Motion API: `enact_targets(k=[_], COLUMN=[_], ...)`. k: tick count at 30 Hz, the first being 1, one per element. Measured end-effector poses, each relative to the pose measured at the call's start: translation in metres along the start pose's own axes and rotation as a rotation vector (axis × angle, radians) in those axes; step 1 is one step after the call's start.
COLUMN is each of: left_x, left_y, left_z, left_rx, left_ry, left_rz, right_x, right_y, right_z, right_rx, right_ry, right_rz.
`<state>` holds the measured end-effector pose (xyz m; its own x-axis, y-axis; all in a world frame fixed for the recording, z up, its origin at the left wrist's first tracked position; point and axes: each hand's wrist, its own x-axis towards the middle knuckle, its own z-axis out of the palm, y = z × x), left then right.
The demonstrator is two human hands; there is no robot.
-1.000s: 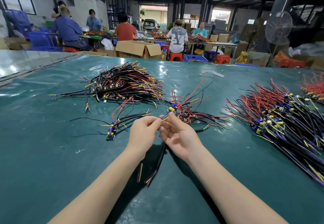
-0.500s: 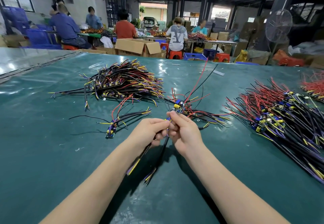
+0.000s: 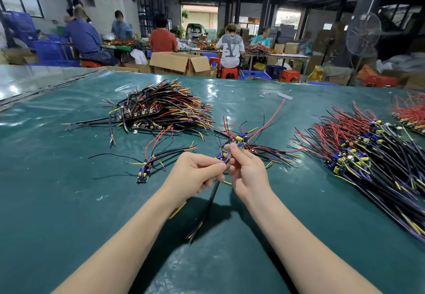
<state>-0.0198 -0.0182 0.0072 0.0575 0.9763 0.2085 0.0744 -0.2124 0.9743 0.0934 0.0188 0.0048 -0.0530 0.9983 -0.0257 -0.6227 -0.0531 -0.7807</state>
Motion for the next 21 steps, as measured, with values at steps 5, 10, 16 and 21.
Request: enact_targets(k=[5, 10, 16, 21], left_x=[-0.001, -0.001, 0.0, -0.003], left_y=[0.001, -0.009, 0.0, -0.004], left_z=[0.006, 0.009, 0.012, 0.006], left_rx=[-0.03, 0.411, 0.054, 0.127], left_ry=[-0.014, -0.035, -0.027, -0.196], left_rz=[-0.057, -0.06, 0.015, -0.142], right_x=[0.005, 0.01, 0.014, 0.02], right_y=[-0.001, -0.01, -0.019, -0.024], right_z=[-0.002, -0.013, -0.008, -0.024], right_rx=[0.069, 0.125, 0.217, 0.229], right_ry=[0.068, 0.167, 0.093, 0.191], right_rz=[0.018, 0.081, 0.031, 0.0])
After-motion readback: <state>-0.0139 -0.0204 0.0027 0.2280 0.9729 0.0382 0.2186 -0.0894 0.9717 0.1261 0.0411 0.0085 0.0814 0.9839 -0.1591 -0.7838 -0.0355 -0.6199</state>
